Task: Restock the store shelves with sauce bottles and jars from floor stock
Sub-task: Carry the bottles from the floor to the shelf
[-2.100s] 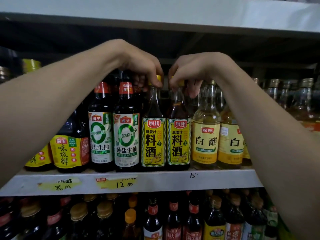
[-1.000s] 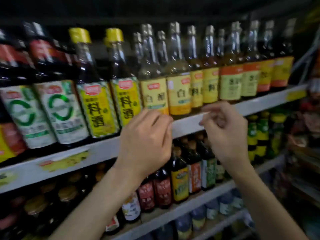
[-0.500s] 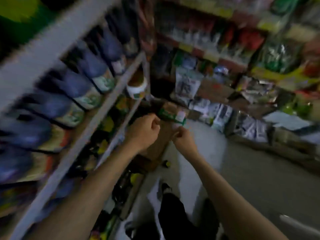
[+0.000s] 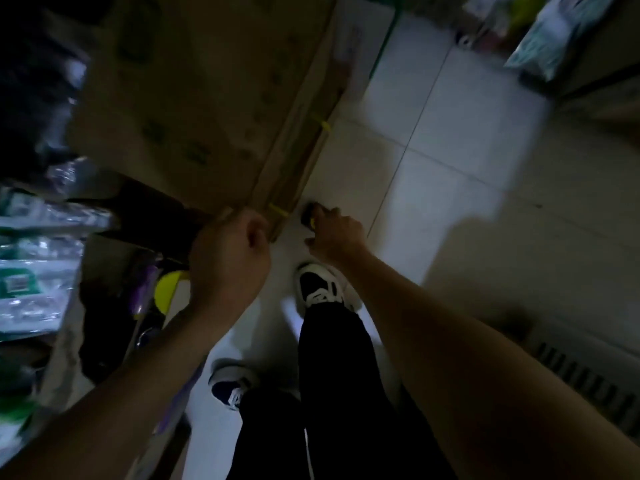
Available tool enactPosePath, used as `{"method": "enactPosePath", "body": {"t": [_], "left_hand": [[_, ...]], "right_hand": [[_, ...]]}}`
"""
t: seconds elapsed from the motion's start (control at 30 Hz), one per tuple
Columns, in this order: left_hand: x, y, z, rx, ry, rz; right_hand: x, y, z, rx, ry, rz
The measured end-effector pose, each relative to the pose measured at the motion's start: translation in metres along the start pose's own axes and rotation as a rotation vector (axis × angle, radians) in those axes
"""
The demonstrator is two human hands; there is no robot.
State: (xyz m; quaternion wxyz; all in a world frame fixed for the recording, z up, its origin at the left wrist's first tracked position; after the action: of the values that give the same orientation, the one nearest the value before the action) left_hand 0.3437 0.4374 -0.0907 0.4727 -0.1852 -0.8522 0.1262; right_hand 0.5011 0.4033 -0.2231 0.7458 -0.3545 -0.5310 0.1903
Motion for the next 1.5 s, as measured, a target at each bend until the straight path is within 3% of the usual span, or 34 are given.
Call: {"method": "enactPosePath", "body": {"t": [0.1,0.27,0.4,0.5,0.63,0.73,0.97,1.17,1.33,1.5], "left_hand": [[0.001,0.001,-0.008,-0.002,-0.024,-0.177],[0.013,-0.001,-0.026,0.042,0.016,-0.135],[0.048,0.013,-0.046,-0.049,0.026,-0.094],[0.084,0.026,-0.063,-0.073,-0.002,0.057],[0.152,0.003,-0.095,-0.138,-0.052,0.486],[0.225,-0.039,-0.135,-0.268,-0.073,0.608],[0.429,-0.152,-0.231,-0.410,-0.443,0.742],[0.584,-0.252,-0.267,-0.396,-0.712,0.695],[0.649,-0.321,-0.274,-0.227,-1.346,0.630],[0.699,-0.370,-0.291,-0.327,-1.490,0.512]], "right_hand": [[-0.026,0.021,0.005,0.064,-0.040,-0.182],[-0.003,0.008,-0.003,0.060,-0.001,-0.262],[0.057,-0.048,0.001,0.063,0.017,-0.331],[0.121,-0.107,0.014,0.038,0.015,-0.412],[0.226,-0.217,0.048,0.051,-0.013,-0.560],[0.314,-0.309,0.072,0.069,0.072,-0.590],[0.489,-0.495,0.152,0.258,0.590,-0.508],[0.597,-0.628,0.227,0.536,0.797,-0.391],[0.644,-0.702,0.291,0.696,1.018,-0.470],[0.663,-0.754,0.345,0.867,1.008,-0.625]]}}
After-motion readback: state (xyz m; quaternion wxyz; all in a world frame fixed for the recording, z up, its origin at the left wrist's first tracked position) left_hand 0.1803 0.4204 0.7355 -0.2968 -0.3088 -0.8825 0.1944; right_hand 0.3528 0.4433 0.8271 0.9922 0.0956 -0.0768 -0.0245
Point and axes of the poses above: each hand's wrist, its own y-axis towards the middle knuckle, its own x-axis out of the back of the hand, z = x × y, the point moved 1 cm from there along y, towards the middle knuckle, and after that the axes turned 4 degrees about -y, right-handed, at the moved point
